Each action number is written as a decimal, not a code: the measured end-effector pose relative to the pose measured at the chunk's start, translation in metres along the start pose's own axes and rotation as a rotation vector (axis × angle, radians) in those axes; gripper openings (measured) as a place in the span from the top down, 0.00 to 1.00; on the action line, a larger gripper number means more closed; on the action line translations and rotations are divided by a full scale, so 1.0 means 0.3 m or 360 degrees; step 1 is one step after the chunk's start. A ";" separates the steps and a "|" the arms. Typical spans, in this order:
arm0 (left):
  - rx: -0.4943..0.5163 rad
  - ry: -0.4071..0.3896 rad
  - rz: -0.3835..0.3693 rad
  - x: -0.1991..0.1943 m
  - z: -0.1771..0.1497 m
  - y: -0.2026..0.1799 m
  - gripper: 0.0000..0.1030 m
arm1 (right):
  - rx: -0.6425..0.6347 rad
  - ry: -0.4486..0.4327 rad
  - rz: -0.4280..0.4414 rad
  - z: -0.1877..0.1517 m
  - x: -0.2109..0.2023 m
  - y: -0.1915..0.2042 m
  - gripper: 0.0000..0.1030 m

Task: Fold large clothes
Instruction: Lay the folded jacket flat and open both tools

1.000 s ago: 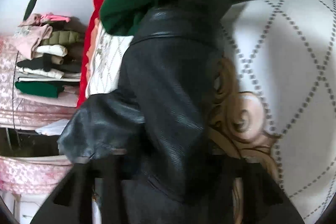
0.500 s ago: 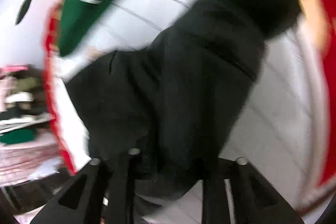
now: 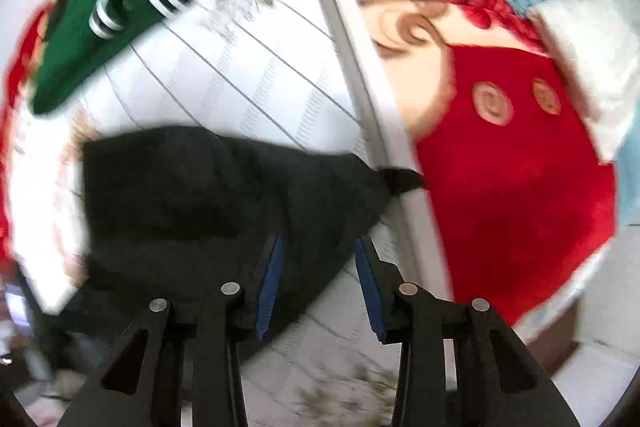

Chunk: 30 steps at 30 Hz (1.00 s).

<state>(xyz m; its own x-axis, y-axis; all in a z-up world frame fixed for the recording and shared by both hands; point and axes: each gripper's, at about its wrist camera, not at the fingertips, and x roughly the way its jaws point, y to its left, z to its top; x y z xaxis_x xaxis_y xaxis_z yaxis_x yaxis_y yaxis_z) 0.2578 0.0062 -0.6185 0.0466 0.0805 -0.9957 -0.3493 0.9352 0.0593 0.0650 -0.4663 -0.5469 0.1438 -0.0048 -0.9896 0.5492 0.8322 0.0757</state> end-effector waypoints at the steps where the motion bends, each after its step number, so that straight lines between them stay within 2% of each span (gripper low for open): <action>1: -0.0013 -0.0005 -0.0013 -0.003 0.002 0.005 0.05 | -0.0052 0.0031 0.0166 0.025 0.007 0.042 0.61; 3: -0.0018 -0.0020 -0.0017 -0.011 -0.005 0.009 0.05 | -0.0191 0.0134 0.0408 0.044 0.058 0.171 0.61; 5: -0.0020 -0.0032 -0.0022 -0.017 -0.013 0.014 0.05 | -0.0417 0.0205 0.0545 0.063 0.116 0.310 0.64; 6: -0.0022 -0.0034 -0.0029 -0.019 -0.015 0.018 0.05 | -0.0488 0.0198 0.0550 0.073 0.148 0.374 0.65; 7: -0.0023 -0.0029 -0.0031 -0.020 -0.015 0.023 0.05 | -0.0556 0.0207 0.0543 0.092 0.203 0.442 0.69; 8: -0.0027 -0.0028 -0.0036 -0.028 -0.019 0.032 0.05 | -0.0589 0.0192 0.0469 0.110 0.245 0.486 0.76; 10: -0.0032 -0.0042 -0.0029 -0.043 -0.026 0.052 0.05 | -0.0578 0.0205 0.0251 0.158 0.385 0.512 0.80; 11: -0.0033 -0.0046 -0.0030 -0.052 -0.026 0.064 0.05 | -0.0519 0.0242 0.0267 0.174 0.430 0.501 0.80; 13: -0.0067 -0.0057 -0.0085 -0.090 -0.027 0.096 0.05 | -0.0484 0.0268 0.0274 0.189 0.428 0.499 0.80; 15: -0.0095 -0.0074 -0.0088 -0.128 -0.037 0.118 0.05 | -0.0596 0.0272 0.0249 0.188 0.375 0.517 0.80; 17: -0.0132 -0.0121 -0.0092 -0.185 -0.052 0.149 0.05 | -0.0720 0.0202 0.0203 0.173 0.282 0.518 0.74; 18: -0.0144 -0.0137 -0.0084 -0.206 -0.053 0.152 0.05 | -0.0775 0.0152 0.0208 0.157 0.224 0.511 0.74; 20: -0.0173 -0.0161 -0.0067 -0.241 -0.077 0.182 0.05 | -0.0821 0.0144 0.0282 0.120 0.140 0.503 0.73; 22: -0.0231 -0.0160 -0.0065 -0.261 -0.098 0.216 0.05 | -0.0851 0.0272 0.0467 0.081 0.105 0.517 0.73; 24: -0.0262 -0.0148 -0.0076 -0.255 -0.105 0.218 0.05 | -0.0900 0.0440 0.0578 0.024 0.129 0.555 0.73; 26: -0.0276 -0.0153 -0.0049 -0.254 -0.124 0.241 0.05 | -0.0942 0.0502 0.0588 -0.025 0.190 0.623 0.74; 30: -0.0258 -0.0174 0.0004 -0.257 -0.135 0.268 0.05 | -0.0937 0.0448 0.0442 -0.060 0.350 0.696 0.78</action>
<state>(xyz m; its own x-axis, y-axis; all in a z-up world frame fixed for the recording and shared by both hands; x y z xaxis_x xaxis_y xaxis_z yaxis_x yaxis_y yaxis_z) 0.1883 0.0611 -0.5397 0.1441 0.1280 -0.9812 -0.4954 0.8677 0.0405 0.1800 -0.2831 -0.6373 -0.0477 0.3285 -0.9433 -0.0249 0.9437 0.3298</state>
